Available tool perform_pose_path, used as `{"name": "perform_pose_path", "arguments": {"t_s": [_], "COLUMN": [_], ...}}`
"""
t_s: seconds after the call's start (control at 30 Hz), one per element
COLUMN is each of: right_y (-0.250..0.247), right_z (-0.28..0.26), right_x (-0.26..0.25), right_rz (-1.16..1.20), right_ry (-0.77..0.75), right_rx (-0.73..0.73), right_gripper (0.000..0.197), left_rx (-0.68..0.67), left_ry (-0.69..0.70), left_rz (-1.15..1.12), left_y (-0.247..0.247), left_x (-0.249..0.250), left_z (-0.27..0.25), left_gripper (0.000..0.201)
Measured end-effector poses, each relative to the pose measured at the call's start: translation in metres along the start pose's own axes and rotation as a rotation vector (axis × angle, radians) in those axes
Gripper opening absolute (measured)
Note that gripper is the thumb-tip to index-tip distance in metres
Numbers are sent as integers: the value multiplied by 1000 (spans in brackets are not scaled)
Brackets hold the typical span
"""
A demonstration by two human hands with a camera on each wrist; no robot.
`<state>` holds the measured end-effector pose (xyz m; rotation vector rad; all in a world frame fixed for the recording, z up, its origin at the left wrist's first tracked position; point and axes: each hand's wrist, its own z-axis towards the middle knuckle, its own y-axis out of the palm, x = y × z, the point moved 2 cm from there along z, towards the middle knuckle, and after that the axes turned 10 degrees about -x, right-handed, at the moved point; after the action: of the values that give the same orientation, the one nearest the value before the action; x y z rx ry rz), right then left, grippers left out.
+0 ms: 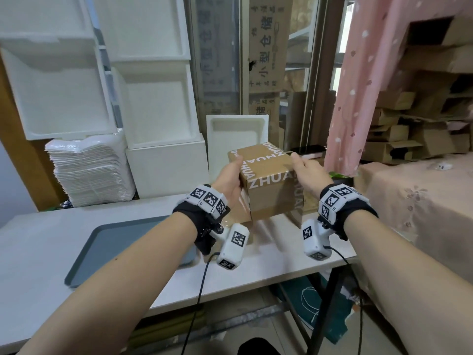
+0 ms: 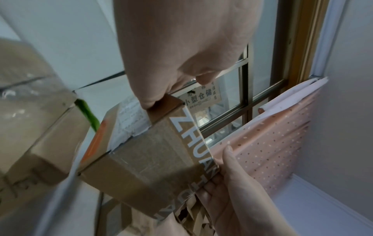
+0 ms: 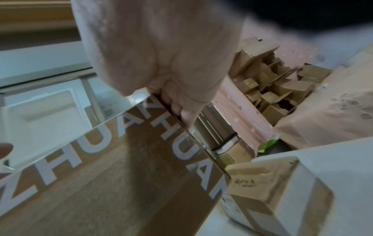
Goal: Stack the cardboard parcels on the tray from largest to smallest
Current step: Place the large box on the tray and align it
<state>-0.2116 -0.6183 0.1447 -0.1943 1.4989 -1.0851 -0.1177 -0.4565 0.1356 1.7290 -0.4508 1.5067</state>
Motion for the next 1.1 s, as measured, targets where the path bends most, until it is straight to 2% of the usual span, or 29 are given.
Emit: {"name": "perform_pose_path", "arguments": {"t_s": [0.2, 0.37, 0.6, 0.77, 0.97, 1.1], "right_y": [12, 65, 153, 200, 249, 267], "right_z": [-10, -15, -28, -42, -50, -51], "right_x": [-72, -124, -173, -181, -158, -134], "right_rz": [23, 38, 105, 115, 82, 101], "right_ry": [-112, -210, -294, -291, -244, -147], "right_rx": [-12, -92, -196, -265, -299, -301], "right_gripper": [63, 64, 66, 63, 67, 61], "left_rx": [31, 159, 259, 358, 383, 373], "left_ry": [114, 163, 160, 135, 25, -56], "left_rz": [99, 147, 193, 232, 244, 265], "left_y": [-34, -97, -180, -220, -251, -287], "left_x": [54, 82, 85, 70, 37, -5], "left_z": [-34, -73, -128, -152, -159, -143], "left_gripper": [41, 45, 49, 44, 45, 82]}}
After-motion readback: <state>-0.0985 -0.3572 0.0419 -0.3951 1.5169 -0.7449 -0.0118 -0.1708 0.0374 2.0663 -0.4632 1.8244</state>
